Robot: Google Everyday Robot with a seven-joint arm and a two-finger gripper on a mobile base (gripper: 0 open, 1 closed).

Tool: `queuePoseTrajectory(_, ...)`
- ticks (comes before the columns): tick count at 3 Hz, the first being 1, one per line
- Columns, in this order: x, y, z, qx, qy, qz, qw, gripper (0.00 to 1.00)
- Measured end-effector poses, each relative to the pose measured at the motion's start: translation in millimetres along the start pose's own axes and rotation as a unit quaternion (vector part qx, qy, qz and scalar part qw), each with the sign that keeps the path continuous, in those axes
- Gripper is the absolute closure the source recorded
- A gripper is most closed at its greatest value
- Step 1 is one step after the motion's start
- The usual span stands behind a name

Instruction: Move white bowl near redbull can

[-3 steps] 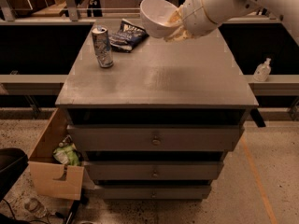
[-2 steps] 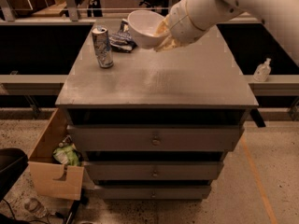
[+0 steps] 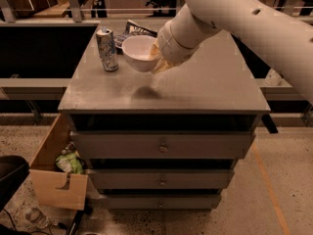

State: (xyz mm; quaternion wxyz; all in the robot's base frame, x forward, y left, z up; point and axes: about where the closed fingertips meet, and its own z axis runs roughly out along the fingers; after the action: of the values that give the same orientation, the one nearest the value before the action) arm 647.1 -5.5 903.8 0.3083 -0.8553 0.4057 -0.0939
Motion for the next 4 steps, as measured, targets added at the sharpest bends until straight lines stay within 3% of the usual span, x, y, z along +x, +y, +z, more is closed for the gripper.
queuePoseTrajectory(1, -7.3, 8.1, 17.1, -0.022, 0.019, -0.012, 0.9995, 1.00)
queuePoseTrajectory(2, -7.3, 9.3, 18.7, -0.023, 0.019, -0.013, 0.9995, 0.83)
queuePoseTrajectory(4, -9.1, 10.1, 21.4, -0.026, 0.017, -0.014, 0.9994, 0.36)
